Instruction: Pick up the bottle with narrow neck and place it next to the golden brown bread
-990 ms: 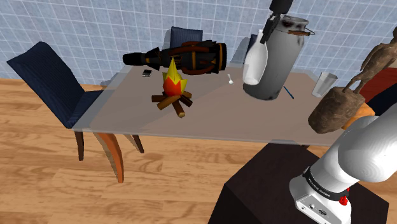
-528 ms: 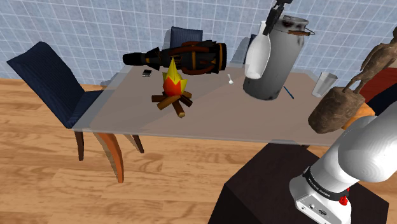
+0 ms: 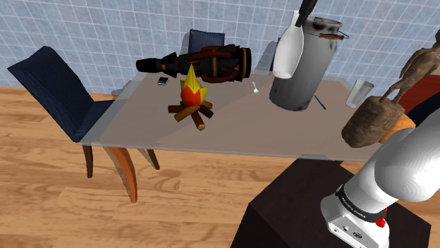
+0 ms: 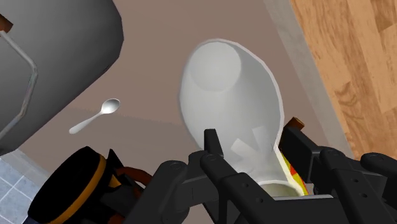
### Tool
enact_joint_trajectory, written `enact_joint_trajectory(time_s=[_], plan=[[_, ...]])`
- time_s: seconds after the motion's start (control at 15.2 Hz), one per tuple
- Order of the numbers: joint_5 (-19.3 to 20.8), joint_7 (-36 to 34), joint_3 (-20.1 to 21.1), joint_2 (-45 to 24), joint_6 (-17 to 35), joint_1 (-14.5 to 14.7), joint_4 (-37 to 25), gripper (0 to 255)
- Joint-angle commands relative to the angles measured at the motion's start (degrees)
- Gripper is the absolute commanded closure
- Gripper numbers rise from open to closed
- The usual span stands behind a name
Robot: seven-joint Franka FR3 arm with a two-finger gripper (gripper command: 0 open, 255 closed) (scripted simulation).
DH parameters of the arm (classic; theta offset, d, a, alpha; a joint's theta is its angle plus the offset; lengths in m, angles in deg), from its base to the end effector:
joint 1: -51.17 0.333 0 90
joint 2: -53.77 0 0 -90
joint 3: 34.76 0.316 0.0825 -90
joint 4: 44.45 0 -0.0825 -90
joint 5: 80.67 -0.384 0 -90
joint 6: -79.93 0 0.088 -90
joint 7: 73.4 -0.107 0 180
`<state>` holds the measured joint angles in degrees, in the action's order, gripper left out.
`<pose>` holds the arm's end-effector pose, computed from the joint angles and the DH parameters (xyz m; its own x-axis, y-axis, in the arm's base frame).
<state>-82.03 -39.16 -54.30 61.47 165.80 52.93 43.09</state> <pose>0.4766 -0.1660 0.7049 0.9512 0.2846 0.1189 0.2868 -0.9580 -0.0015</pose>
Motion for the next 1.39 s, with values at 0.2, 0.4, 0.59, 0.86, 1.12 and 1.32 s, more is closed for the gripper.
enact_joint_trajectory(time_s=[0.2,0.4,0.59,0.86,1.12,1.32], plan=[[-0.89,0.48,-0.53,-2.51,-4.69,-0.19,-7.04,255],[-1.43,0.72,-0.82,-3.93,-7.04,-0.34,-10.7,255],[-0.69,4.32,-2.64,-1.48,-5.69,-1.94,-6.87,255],[0.11,9.4,-5.39,0.76,-4.24,-4.12,-3.11,255],[0.62,14.78,-8.57,1.87,-3.07,-6.28,-0.7,255],[0.73,19.04,-11.19,1.93,-2.31,-7.93,0.29,255]])
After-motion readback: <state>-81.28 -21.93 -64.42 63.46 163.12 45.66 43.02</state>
